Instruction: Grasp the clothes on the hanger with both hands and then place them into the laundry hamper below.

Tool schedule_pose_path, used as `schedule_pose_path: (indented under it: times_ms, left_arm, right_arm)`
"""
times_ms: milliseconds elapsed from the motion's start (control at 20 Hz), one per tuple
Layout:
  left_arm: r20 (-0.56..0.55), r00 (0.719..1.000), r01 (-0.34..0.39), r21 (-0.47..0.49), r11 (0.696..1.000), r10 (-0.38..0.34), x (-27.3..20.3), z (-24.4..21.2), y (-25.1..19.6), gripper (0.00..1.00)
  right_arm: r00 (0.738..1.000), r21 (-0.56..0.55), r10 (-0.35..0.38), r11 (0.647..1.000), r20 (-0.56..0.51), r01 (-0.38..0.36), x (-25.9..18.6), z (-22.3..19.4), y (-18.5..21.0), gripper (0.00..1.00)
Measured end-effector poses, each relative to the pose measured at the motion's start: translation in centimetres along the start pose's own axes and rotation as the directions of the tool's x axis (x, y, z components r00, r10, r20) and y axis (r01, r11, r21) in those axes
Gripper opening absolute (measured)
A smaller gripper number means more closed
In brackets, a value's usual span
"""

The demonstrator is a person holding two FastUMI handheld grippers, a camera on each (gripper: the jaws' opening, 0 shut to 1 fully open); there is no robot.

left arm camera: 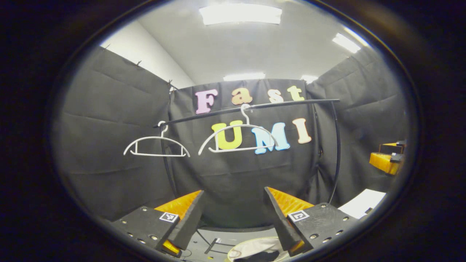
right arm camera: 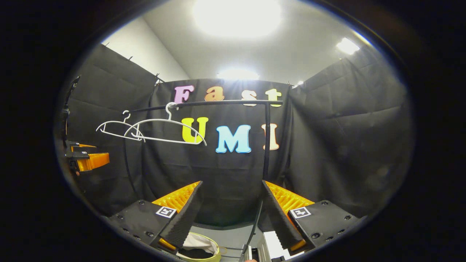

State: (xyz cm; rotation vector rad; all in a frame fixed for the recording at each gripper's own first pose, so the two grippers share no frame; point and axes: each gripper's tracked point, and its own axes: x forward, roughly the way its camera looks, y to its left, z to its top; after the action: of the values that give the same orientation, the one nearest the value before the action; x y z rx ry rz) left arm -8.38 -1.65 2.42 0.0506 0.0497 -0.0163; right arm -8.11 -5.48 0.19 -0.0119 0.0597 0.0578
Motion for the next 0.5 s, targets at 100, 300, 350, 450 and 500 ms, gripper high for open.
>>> schedule_pose_path:
  times_ms: [100,300,350,450,500]
  left_arm:
    - [0.011,1.000,-0.002,-0.005,1.000,0.002,-1.1,0.2,0.5,0.92]
    - [0.027,1.000,-0.008,-0.024,1.000,0.009,-1.5,1.0,1.2,0.92]
    - [0.033,0.999,-0.010,-0.028,1.000,0.011,-1.6,1.3,1.4,0.92]
    - [0.047,0.999,-0.017,-0.040,0.999,0.018,-1.7,1.6,1.8,0.92]
    - [0.050,0.999,-0.018,-0.046,0.999,0.021,-1.8,1.6,2.0,0.92]
  right_arm:
    - [1.000,0.011,-0.013,1.000,0.011,0.013,-0.3,0.5,0.1,0.98]
    - [0.998,0.007,-0.010,1.000,0.066,0.010,-1.2,2.6,0.7,0.96]
    - [0.997,0.005,-0.014,1.000,0.075,0.014,-1.2,3.1,0.6,0.97]
    - [0.996,0.006,-0.013,1.000,0.083,0.013,-1.2,3.6,1.0,0.97]
    - [0.996,0.007,-0.013,1.000,0.083,0.013,-1.2,3.8,1.2,0.97]
